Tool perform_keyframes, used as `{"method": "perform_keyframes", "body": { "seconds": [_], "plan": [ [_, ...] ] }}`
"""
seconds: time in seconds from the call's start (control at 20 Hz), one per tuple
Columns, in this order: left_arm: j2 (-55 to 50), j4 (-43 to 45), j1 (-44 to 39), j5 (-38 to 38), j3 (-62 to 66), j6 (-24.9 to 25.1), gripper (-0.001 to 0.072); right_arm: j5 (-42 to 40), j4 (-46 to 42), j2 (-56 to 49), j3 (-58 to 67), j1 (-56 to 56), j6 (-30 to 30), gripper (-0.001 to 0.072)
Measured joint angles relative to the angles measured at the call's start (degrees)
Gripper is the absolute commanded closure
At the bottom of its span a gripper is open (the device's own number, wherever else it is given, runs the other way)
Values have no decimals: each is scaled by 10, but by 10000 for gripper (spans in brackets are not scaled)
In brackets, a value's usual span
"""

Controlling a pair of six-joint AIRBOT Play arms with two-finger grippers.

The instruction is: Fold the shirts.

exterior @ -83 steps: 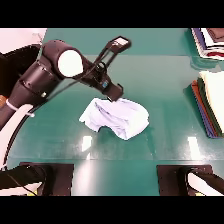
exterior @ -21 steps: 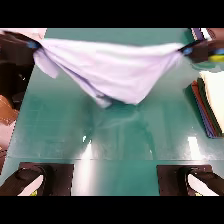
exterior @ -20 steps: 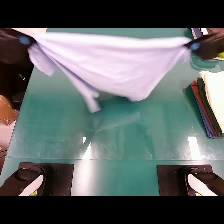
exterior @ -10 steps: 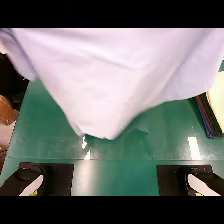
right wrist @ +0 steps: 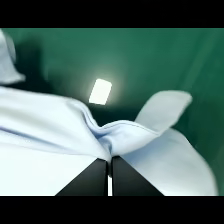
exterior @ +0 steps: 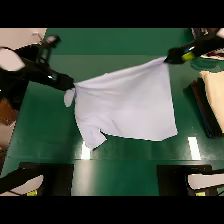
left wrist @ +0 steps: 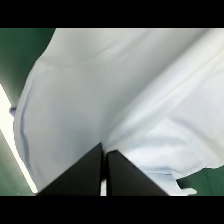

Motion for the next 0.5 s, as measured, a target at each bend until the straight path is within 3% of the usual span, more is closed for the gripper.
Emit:
{"method": "perform_keyframes", "body": {
  "seconds": [0.1,0.15,0.2,0.25,0.5],
  "plan": [
    [-31,-3,0,13,-11,4,681,-3,2,-24,-6,10,0,699],
    [-41,-3,0,11,-15,6,513,-3,2,-31,-8,14,0,699],
    [-47,-4,0,6,-17,6,223,0,3,-34,-9,16,0,699],
    [-52,-5,0,-6,-19,7,150,5,3,-35,-10,18,-2,699],
    [-38,2,0,-42,-12,8,149,31,3,-20,-13,23,-5,699]
  ]
}}
